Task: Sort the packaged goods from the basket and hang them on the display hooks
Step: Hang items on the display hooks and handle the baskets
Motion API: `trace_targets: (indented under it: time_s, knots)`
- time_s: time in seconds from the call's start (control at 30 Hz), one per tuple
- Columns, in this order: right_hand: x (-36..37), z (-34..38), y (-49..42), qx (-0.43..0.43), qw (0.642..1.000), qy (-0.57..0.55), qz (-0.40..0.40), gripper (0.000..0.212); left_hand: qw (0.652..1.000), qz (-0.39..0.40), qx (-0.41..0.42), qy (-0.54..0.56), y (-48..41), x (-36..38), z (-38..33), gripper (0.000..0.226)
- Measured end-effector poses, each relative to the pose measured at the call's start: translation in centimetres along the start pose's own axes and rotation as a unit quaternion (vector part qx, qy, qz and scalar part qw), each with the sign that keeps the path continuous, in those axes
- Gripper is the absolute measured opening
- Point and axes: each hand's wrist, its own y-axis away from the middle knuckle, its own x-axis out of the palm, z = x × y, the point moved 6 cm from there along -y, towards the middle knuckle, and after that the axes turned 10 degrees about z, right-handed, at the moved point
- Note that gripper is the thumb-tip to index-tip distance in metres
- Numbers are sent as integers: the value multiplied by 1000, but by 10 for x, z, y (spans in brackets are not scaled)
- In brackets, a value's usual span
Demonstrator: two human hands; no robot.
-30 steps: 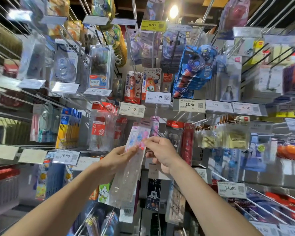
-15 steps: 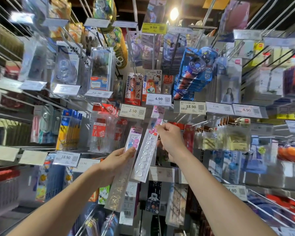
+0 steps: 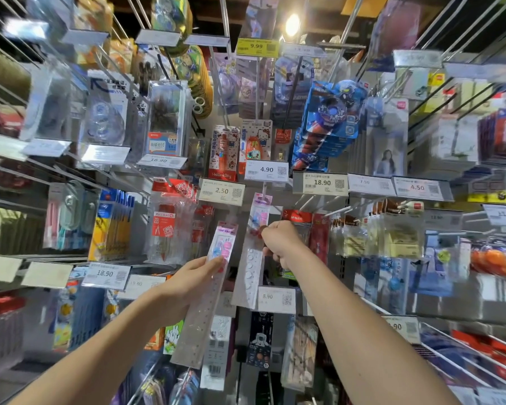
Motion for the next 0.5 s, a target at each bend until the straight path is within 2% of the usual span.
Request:
trace_targets:
  time_s: [0.07, 0.17, 0.23, 0.33, 0.4, 0.43, 0.5]
  knots:
    - [2, 2, 8, 11, 999, -3, 43, 9, 1000, 1, 5, 10, 0, 0, 0, 27]
    - [11, -6, 17, 55, 984, 64, 157, 18, 1000, 7, 8, 25, 1, 1, 0, 27]
    - [17, -16, 15, 83, 978, 66, 181, 11, 1000, 4, 8, 24, 1, 1, 0, 26]
    - [16, -31, -4, 79, 991, 41, 103, 11, 1000, -7, 11, 9, 0, 0, -1, 22]
    - [17, -35, -12, 49, 997, 33, 49, 21, 1000, -5, 9, 12, 1, 1, 0, 22]
    - [16, -37, -18, 35, 997, 67, 20, 25, 1000, 1, 11, 16, 2, 3, -1, 23]
    - [13, -37, -17, 23, 986, 160, -28, 19, 1000, 7, 16, 15, 1, 3, 0, 25]
